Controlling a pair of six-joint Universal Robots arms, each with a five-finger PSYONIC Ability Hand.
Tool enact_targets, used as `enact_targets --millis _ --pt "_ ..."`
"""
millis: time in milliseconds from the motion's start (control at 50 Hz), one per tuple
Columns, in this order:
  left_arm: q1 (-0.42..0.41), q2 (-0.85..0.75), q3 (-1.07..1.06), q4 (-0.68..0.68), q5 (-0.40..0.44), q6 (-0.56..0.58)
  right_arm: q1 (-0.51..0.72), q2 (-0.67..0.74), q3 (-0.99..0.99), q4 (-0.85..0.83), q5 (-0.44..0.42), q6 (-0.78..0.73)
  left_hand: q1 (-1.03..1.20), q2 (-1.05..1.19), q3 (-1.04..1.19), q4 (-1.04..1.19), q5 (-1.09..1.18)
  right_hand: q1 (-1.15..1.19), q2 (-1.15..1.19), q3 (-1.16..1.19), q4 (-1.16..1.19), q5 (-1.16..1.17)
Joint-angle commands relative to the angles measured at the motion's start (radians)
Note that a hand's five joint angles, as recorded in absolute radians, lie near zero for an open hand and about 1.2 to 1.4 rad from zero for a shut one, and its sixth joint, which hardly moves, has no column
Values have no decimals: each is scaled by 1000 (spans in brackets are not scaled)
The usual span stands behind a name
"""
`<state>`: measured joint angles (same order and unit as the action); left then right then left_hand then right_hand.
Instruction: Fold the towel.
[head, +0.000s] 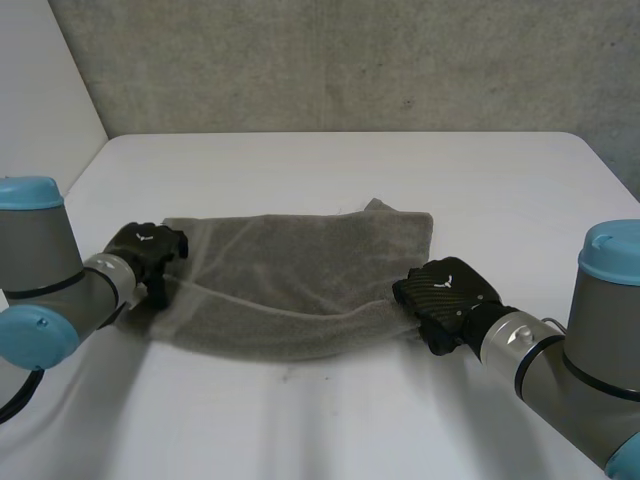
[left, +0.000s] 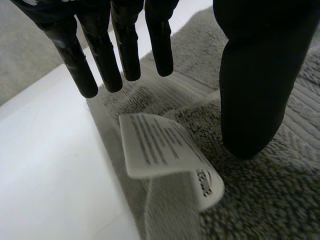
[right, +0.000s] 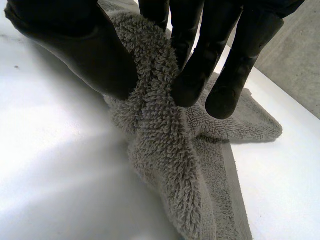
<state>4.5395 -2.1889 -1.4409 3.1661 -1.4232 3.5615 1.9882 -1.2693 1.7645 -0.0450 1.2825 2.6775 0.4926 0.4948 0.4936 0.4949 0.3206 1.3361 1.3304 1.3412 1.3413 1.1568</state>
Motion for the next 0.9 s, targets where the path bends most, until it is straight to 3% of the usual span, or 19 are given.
enact_targets --millis 20,180,220,340,640,680,700,900 --pt "0 -9 0 -20 4 -3 0 13 0 -9 0 -5 82 80 81 80 79 60 66 55 55 65" --pt "-2 -25 5 -26 6 8 0 16 4 -9 6 -36 167 165 166 165 165 60 66 55 55 65" --pt "-4 -28 7 -32 6 34 0 16 4 -9 6 -36 357 355 356 355 354 60 66 55 55 65" --pt "-4 -22 -7 -37 1 62 -2 18 1 -9 8 -38 572 570 571 570 569 60 66 55 55 65" --pt "-10 11 -32 -35 -5 63 0 30 1 -9 9 -39 696 693 695 693 693 60 66 55 55 65" --pt "-11 23 -39 -37 -5 63 0 30 1 -9 9 -41 757 755 756 755 755 60 66 55 55 65" --pt "-10 41 -52 -37 -8 62 0 30 1 -9 9 -41 902 900 901 900 900 60 66 55 55 65" --pt "-10 216 -125 -32 -10 42 -2 15 0 -6 9 -42 904 901 903 901 901 60 66 55 55 65"
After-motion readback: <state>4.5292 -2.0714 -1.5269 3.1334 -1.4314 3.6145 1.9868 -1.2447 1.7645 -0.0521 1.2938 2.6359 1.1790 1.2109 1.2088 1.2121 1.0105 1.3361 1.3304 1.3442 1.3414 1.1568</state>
